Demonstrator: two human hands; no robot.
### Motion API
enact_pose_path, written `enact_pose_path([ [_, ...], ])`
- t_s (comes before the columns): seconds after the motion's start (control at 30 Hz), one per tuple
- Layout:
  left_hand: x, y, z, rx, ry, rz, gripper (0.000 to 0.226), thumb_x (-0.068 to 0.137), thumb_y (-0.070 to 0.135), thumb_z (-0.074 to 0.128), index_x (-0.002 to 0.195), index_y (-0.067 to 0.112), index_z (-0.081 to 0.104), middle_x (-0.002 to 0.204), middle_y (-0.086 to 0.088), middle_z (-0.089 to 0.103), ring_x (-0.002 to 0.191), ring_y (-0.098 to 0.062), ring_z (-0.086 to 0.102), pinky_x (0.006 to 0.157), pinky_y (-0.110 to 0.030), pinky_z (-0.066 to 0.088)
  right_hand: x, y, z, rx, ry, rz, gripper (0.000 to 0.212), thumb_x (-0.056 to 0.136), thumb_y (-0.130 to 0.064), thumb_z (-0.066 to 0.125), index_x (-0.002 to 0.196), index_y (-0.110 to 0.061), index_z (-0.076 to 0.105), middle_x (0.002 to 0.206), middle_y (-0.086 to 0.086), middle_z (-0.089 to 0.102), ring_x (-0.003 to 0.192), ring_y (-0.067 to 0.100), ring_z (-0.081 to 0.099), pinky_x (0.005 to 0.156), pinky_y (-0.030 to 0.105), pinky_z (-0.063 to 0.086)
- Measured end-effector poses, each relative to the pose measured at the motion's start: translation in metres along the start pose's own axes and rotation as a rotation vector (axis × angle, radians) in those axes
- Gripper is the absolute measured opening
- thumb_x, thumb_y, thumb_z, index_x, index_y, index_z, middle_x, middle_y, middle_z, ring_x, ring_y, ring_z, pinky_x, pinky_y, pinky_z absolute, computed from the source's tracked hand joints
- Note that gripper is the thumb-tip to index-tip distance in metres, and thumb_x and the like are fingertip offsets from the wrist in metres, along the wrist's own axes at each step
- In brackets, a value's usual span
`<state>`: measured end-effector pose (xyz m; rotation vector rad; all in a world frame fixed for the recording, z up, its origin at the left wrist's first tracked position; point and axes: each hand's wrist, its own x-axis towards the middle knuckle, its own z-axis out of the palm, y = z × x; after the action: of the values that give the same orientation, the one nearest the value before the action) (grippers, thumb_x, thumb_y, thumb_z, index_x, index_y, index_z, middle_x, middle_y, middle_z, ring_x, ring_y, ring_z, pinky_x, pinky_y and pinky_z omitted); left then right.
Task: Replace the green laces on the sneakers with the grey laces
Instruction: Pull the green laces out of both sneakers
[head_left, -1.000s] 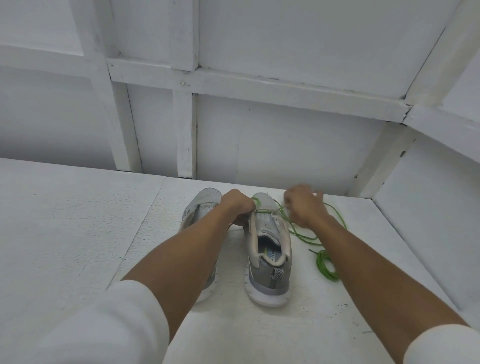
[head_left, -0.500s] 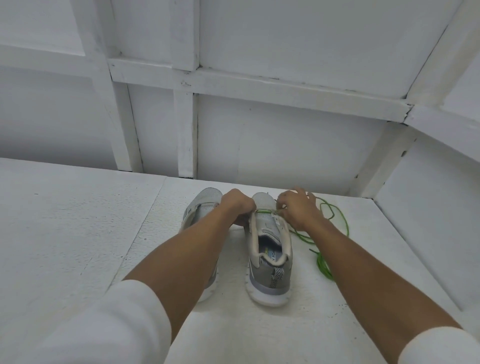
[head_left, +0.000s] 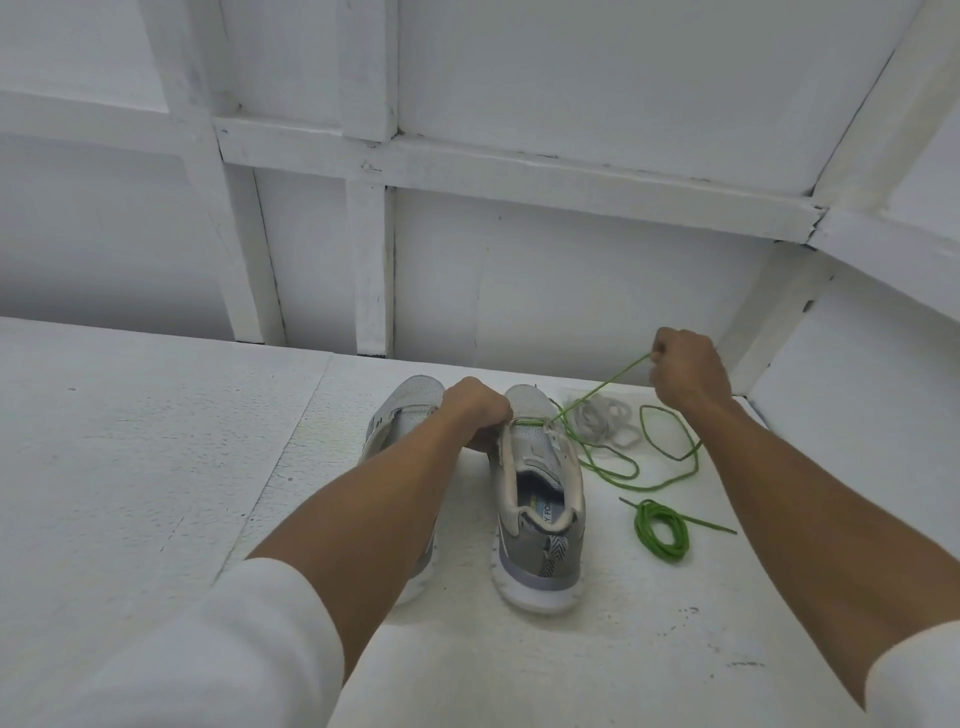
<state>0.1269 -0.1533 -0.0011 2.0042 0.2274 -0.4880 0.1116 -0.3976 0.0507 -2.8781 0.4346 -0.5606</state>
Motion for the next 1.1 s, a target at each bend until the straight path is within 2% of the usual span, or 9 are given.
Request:
enact_pose_path([
  [0.07,0.001,-0.001,0.001,-0.011,0.003,0.012,0.013,0.074,0.005,0.063,0.085,-0.002,0.064,0.077,-0.019,0.071,0.079,-0.033,0.073,0.078,-0.046,0.06,0.002,0.0,0.001,-0.02,-0.113,-0.022,0.036,0.087,-0.008,0.055,0.122,-0.013,0.058,0.125,0.016,0.056,0.11,0.034,0.054,0.083,0.035,0.045],
  [0.13,0.001,0.0,0.001,-0.015,0.012,0.016,0.015,0.073,0.004,0.064,0.086,-0.003,0.064,0.078,-0.019,0.071,0.077,-0.033,0.073,0.076,-0.046,0.06,-0.003,-0.007,0.006,-0.105,-0.247,-0.116,0.064,0.088,-0.019,0.06,0.147,-0.022,0.034,0.15,0.009,0.037,0.134,0.032,0.037,0.106,0.044,0.036],
  [0.23,-0.003,0.002,0.001,-0.017,0.016,0.018,0.005,0.077,0.002,0.063,0.08,-0.002,0.062,0.076,-0.02,0.071,0.076,-0.033,0.073,0.076,-0.048,0.06,-0.018,-0.029,0.028,-0.084,-0.339,-0.314,0.063,0.09,-0.024,0.062,0.146,-0.033,0.036,0.153,0.001,0.035,0.141,0.028,0.025,0.113,0.049,0.026],
  [0.3,-0.004,0.002,0.001,-0.021,0.02,0.02,0.009,0.077,0.002,0.064,0.084,-0.004,0.063,0.078,-0.02,0.071,0.076,-0.033,0.073,0.075,-0.048,0.06,-0.031,-0.042,0.043,-0.052,-0.371,-0.397,0.037,0.09,-0.026,0.062,0.127,-0.03,0.06,0.137,0.001,0.052,0.136,0.026,0.031,0.11,0.045,0.03],
  [0.4,-0.006,0.003,0.0,-0.015,0.012,0.011,0.009,0.078,0.003,0.064,0.083,-0.004,0.063,0.076,-0.019,0.07,0.077,-0.034,0.073,0.074,-0.048,0.06,-0.047,-0.053,0.05,-0.106,-0.348,-0.43,0.015,0.091,-0.025,0.061,0.103,-0.023,0.069,0.113,0.004,0.059,0.123,0.025,0.042,0.096,0.038,0.038],
  [0.5,-0.008,0.003,-0.001,-0.014,0.0,-0.003,0.004,0.079,0.001,0.063,0.077,-0.001,0.061,0.073,-0.02,0.069,0.078,-0.036,0.073,0.075,-0.049,0.06,-0.05,-0.051,0.047,-0.154,-0.31,-0.433,0.013,0.093,-0.016,0.052,0.1,-0.017,0.063,0.107,0.005,0.059,0.111,0.026,0.049,0.083,0.035,0.04],
  [0.67,-0.006,0.004,0.0,0.003,0.008,0.007,0.013,0.078,0.002,0.063,0.089,-0.004,0.064,0.08,-0.021,0.072,0.074,-0.035,0.073,0.073,-0.048,0.06,-0.051,-0.044,0.048,0.072,-0.441,-0.39,0.026,0.094,-0.02,0.056,0.121,-0.018,0.058,0.117,0.0,0.064,0.11,0.024,0.055,0.089,0.036,0.045],
  [0.93,-0.005,0.003,0.0,0.014,-0.002,-0.002,0.013,0.079,0.003,0.064,0.089,-0.005,0.064,0.085,-0.023,0.072,0.077,-0.036,0.073,0.073,-0.049,0.06,-0.055,-0.043,0.048,-0.07,-0.251,-0.434,0.018,0.091,-0.012,0.05,0.095,-0.019,0.065,0.092,0.003,0.061,0.096,0.028,0.053,0.069,0.032,0.037],
  [1.1,0.007,-0.002,0.001,0.073,-0.006,0.04,0.036,0.068,0.01,0.066,0.101,-0.003,0.064,0.096,-0.02,0.071,0.087,-0.035,0.071,0.08,-0.044,0.059,-0.037,-0.017,0.027,-0.024,-0.164,-0.29,0.019,0.085,0.003,0.046,0.092,-0.011,0.058,0.09,0.008,0.051,0.089,0.031,0.053,0.066,0.034,0.038],
])
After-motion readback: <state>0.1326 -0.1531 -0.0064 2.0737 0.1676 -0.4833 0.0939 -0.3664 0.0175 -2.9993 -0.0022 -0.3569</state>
